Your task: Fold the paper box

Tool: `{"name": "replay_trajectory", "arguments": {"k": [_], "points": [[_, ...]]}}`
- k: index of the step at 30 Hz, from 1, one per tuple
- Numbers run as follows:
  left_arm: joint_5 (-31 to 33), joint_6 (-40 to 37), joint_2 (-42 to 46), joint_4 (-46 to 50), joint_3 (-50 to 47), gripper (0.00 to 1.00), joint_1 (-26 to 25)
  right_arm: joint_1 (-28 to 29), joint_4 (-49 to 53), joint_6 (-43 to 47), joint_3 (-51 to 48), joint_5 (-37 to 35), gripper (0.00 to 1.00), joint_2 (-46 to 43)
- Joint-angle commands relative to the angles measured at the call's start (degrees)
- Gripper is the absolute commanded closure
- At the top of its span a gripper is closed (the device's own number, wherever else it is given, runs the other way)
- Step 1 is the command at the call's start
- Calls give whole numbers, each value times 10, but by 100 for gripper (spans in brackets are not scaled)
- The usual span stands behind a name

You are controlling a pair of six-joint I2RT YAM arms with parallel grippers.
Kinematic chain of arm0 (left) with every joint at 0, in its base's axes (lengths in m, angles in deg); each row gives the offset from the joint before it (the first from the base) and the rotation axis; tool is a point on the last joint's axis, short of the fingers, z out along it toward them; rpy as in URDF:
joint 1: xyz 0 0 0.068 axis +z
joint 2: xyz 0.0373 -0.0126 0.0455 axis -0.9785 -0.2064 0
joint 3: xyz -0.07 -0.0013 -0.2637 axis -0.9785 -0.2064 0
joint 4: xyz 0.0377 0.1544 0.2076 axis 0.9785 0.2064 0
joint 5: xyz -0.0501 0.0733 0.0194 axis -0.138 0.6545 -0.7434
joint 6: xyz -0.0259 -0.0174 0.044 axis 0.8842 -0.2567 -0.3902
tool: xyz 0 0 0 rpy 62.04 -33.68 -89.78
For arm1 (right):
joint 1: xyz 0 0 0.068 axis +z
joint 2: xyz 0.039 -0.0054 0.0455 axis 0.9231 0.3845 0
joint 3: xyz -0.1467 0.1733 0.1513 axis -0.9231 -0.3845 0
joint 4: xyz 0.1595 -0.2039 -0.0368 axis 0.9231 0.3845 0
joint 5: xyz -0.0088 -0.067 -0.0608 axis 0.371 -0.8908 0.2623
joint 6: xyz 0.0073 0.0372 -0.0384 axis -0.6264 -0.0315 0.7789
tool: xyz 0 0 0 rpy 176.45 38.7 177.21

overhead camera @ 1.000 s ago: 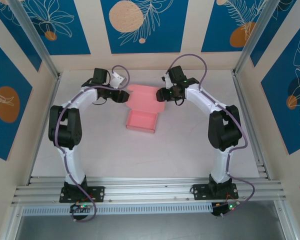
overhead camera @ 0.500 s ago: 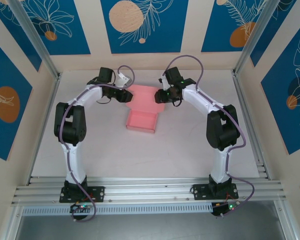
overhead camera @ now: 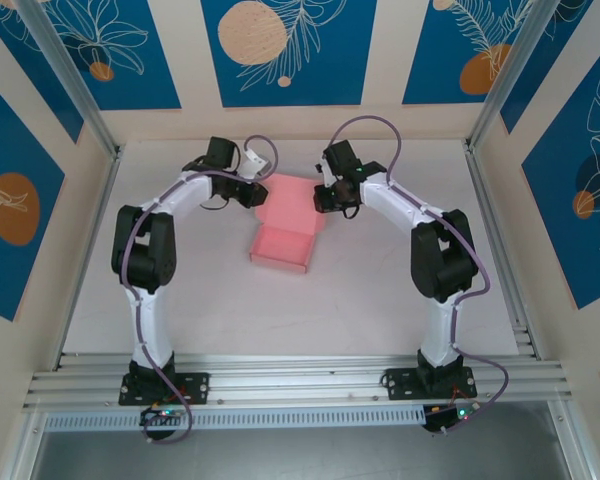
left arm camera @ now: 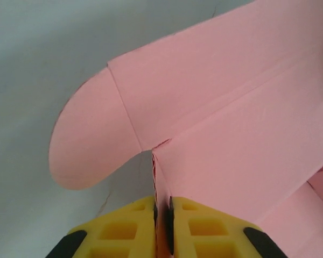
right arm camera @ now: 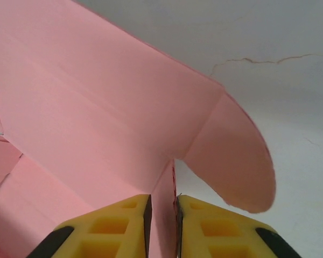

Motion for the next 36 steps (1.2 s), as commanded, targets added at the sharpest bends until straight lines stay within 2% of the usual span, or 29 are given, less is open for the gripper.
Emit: {"name": "replay_trajectory", "arguments": {"k": [1, 5, 8, 13, 16, 19, 25, 28, 33, 36], "points": [[58, 17, 40, -11, -27, 91, -17, 11, -3, 3, 11, -35, 80, -3], [111, 78, 65, -48, -50, 97, -30, 29, -8, 12, 24, -96, 84, -1], [119, 121, 93, -103, -81, 98, -36, 45, -23, 25, 30, -143, 85, 0], [127, 138, 122, -152, -109, 99, -40, 49, -22, 31, 49, -149, 84, -5], [121, 125, 130, -176, -128, 100, -40, 41, -34, 42, 34, -95, 83, -34], [117, 116, 133, -201, -148, 100, -40, 30, -89, 62, -33, -28, 71, -90], [120, 102, 132, -220, -165, 100, -39, -37, -134, 66, -131, 53, 67, -159], [120, 100, 131, -220, -164, 100, -39, -67, -152, 84, -146, 111, 61, -154], [119, 103, 130, -222, -165, 100, -39, -84, -150, 105, -122, 156, 52, -110], [120, 107, 130, -225, -169, 100, -39, -81, -146, 101, -107, 169, 49, -88]]}}
